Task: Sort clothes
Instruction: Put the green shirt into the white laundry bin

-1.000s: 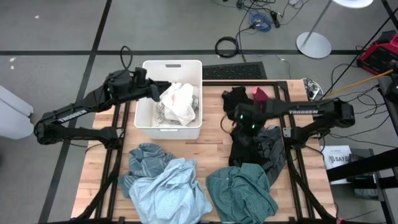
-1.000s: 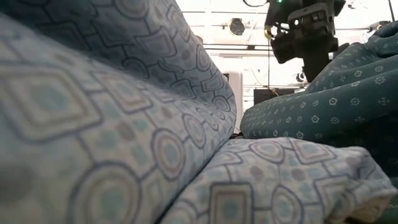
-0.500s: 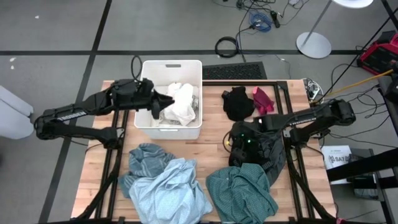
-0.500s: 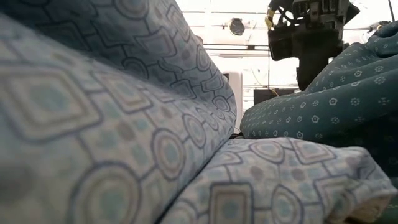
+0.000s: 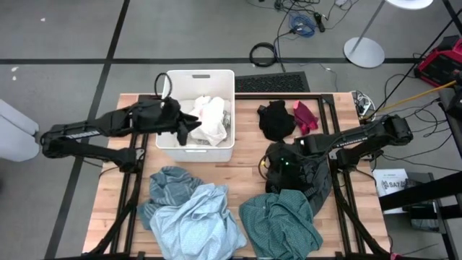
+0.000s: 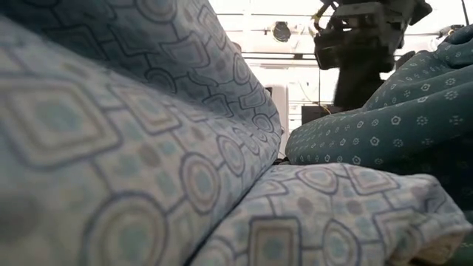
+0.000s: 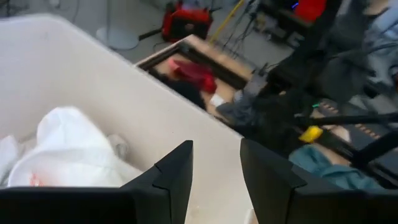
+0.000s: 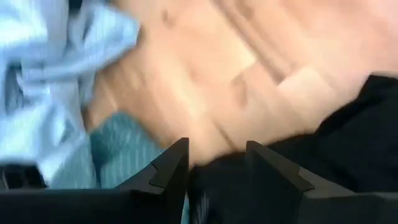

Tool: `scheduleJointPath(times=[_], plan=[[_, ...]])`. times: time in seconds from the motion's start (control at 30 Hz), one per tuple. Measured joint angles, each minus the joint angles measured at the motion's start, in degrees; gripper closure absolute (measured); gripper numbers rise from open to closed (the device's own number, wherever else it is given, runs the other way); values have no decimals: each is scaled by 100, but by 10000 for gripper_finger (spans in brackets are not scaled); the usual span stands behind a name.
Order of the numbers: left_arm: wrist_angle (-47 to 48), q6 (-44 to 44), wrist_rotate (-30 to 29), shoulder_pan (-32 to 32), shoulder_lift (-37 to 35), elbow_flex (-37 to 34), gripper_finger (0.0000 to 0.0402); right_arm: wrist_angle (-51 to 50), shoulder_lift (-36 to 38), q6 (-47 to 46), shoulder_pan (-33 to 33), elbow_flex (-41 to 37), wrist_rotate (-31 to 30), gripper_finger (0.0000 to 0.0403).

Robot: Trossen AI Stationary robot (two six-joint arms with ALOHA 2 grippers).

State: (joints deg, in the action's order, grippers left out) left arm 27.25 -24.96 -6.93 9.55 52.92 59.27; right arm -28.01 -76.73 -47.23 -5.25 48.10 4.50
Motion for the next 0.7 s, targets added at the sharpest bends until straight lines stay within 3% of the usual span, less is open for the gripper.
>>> scheduleJointPath(times=[0.13, 0.33, 0.43, 0.53, 0.63, 0.7], plan=[[-328, 271, -187, 111, -384, 0, 258, 383, -2, -704, 90, 0, -148, 254], [-181, 790, -1876, 723, -624, 0, 258, 772, -2, -905, 289, 0, -188, 254], [-361, 1530, -2564, 970, -534, 0, 258, 765, -27, -321, 486, 0, -203, 255], [-662, 1780, -2661, 1221, -408, 0, 258, 764, -43, 441, 763, 0, -192, 255], [-781, 1453, -2660, 1487, -274, 1, 258, 664, -57, 934, 1105, -2, -94, 255], [-740, 738, -2664, 1750, -208, 0, 258, 588, -57, 1140, 1345, -1, 57, 255]])
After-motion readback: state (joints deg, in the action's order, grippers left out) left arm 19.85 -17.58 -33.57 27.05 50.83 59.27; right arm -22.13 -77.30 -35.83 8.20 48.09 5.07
